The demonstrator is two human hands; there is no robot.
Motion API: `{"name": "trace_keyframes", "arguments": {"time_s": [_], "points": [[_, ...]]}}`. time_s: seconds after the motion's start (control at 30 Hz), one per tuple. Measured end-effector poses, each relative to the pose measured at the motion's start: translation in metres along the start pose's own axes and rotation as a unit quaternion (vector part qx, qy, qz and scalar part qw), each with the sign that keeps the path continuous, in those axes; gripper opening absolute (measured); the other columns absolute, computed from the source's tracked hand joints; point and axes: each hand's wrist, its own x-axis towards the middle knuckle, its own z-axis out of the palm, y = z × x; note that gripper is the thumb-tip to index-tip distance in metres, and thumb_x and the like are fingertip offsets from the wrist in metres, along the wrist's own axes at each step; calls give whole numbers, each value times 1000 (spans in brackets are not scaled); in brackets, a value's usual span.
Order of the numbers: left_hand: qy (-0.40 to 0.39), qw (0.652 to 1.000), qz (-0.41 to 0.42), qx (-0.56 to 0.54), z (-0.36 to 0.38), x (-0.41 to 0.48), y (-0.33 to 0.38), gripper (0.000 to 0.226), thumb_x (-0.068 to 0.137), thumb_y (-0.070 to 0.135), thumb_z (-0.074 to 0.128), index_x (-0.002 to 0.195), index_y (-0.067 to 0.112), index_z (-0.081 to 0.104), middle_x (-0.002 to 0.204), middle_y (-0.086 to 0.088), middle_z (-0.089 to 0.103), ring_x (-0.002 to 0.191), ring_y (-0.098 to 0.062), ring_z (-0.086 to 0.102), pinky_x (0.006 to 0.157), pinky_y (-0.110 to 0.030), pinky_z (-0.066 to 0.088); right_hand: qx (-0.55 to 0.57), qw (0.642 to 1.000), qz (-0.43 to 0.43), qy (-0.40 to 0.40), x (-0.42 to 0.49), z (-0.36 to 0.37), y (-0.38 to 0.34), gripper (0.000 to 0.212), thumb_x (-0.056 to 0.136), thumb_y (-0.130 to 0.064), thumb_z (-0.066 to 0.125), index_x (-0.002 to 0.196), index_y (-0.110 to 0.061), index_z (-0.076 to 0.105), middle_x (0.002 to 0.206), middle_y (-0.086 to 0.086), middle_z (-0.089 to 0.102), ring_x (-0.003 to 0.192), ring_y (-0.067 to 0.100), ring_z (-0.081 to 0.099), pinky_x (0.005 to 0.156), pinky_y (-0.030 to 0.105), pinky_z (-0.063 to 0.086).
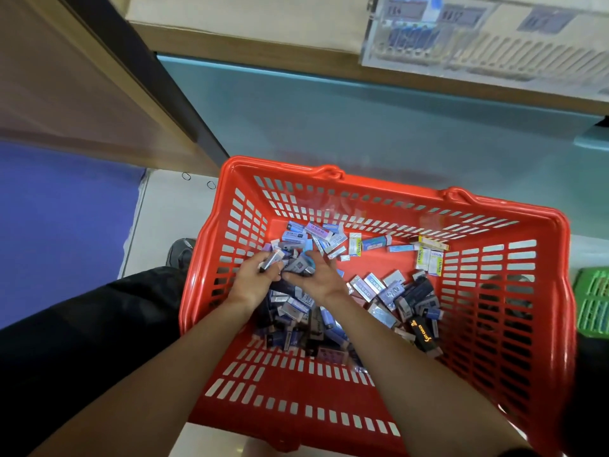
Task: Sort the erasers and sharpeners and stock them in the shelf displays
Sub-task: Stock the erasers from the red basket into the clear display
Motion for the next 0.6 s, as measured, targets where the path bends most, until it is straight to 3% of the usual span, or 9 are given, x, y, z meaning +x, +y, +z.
{"name": "trace_keyframes", "arguments": {"time_s": [0.1,0.17,0.3,0.43,0.6], "points": [[5,1000,5,-12,1,2,-2,20,94,10,55,112,3,60,99,-4,63,75,-9,61,55,-6,45,-63,998,1,17,8,3,-12,68,75,-57,66,132,-32,37,131,7,34,109,32,55,83,37,48],[2,1000,15,-17,2,2,-4,13,94,8,54,105,5,61,90,-3,63,77,-14,61,58,-9,47,-14,1000,-13,13,13,2,-12,57,74,-46,74,119,-28,45,119,4,38,98,28,56,80,36,50],[4,999,21,-28,2,0,-5,10,94,11,55,101,12,62,92,1,65,85,-15,62,68,-15,49,111,993,-49,-12,11,-6,5,43,73,-23,80,103,-24,50,111,5,53,85,20,58,64,29,52],[14,998,6,-58,2,-7,4,9,94,15,56,99,21,61,90,6,64,86,-13,63,65,-18,50,244,969,-31,-15,-1,-12,13,42,74,-6,78,109,-9,56,95,4,60,75,17,59,50,15,50],[4,997,15,-71,1,-22,18,11,94,16,55,104,20,58,96,8,62,82,-9,63,71,-19,49,363,932,-17,9,-34,-32,13,44,76,-7,76,115,-1,58,87,7,66,56,11,62,49,20,48]]}}
